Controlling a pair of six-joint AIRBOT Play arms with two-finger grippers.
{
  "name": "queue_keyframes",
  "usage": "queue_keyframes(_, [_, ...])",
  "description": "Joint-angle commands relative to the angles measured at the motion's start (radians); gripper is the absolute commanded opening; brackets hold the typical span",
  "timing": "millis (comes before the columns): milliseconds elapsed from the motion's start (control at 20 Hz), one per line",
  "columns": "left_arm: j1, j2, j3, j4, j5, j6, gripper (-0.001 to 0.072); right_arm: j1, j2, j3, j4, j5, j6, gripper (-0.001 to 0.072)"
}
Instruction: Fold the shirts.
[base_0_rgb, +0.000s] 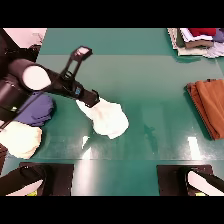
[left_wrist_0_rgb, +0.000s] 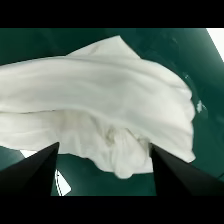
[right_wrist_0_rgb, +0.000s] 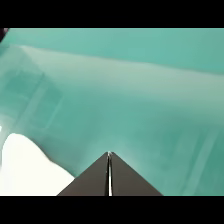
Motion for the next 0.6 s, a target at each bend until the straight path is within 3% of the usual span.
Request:
queue_keyframes(0, [0.042,-0.006,-0.068,-0.038,0.045,-0.001,0.0645,0.001,0.000,-0.046,0.002,0.032,0.000,0.0016])
queue_keyframes(150, [0.135,0.002,-0.089,-0.040,-0.041,-0.001,0.0645,0.001,0.000,-0.076,0.002,0.040,0.000,0.0016])
queue_keyframes(250, [0.164,0.002,-0.180,-0.069,-0.011,-0.002,0.0645,0.001,0.000,-0.082,0.001,0.049,0.000,0.0016])
queue_keyframes(400, [0.171,0.001,-0.378,-0.269,0.169,0.001,0.0645,0.001,0.000,-0.082,0.001,0.049,0.000,0.0016])
queue_keyframes(550, [0.171,0.001,-0.525,-0.524,0.347,0.090,0.0645,0.001,0.000,-0.082,0.001,0.048,0.000,0.0016])
